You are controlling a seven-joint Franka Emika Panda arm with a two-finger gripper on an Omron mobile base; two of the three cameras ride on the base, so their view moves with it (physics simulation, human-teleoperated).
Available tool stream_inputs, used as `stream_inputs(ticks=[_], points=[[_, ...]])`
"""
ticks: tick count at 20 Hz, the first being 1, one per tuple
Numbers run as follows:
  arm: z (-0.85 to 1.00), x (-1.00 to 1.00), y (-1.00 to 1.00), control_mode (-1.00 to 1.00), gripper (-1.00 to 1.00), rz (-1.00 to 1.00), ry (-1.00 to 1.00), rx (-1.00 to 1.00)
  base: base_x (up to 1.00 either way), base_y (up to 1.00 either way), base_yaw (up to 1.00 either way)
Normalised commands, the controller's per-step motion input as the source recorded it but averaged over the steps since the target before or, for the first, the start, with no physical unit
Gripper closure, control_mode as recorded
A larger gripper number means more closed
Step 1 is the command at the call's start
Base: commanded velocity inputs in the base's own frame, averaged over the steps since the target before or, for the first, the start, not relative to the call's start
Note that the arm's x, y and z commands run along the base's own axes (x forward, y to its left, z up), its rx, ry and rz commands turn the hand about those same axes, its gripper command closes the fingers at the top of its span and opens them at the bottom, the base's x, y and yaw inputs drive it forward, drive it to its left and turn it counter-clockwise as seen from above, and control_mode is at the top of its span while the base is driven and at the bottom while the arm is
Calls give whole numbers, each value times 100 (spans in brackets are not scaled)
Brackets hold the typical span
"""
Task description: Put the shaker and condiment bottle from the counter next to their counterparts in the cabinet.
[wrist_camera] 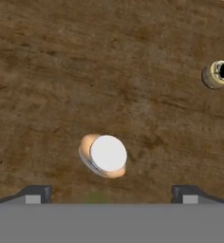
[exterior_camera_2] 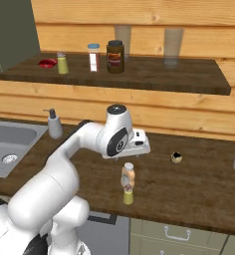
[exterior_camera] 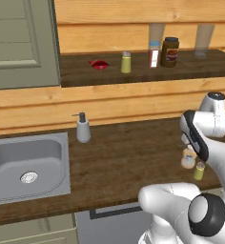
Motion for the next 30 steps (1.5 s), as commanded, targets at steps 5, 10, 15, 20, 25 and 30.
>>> stream_inputs(ticks=[5, 10, 15, 20, 25, 30], points=[[-23, -12, 0, -100, -100, 0, -9, 0, 0, 0, 0], [-53, -31, 0, -100, -100, 0, -1, 3, 0, 0, 0], [0, 8, 0, -100, -100, 0, -2, 4, 0, 0, 0], [-2, 43, -6, -100, -100, 0, -3, 1, 0, 0, 0], [-3, 0, -6, -100, -100, 0, -1, 4, 0, 0, 0], [-44, -15, -6, -100, -100, 0, -1, 1, 0, 0, 0]])
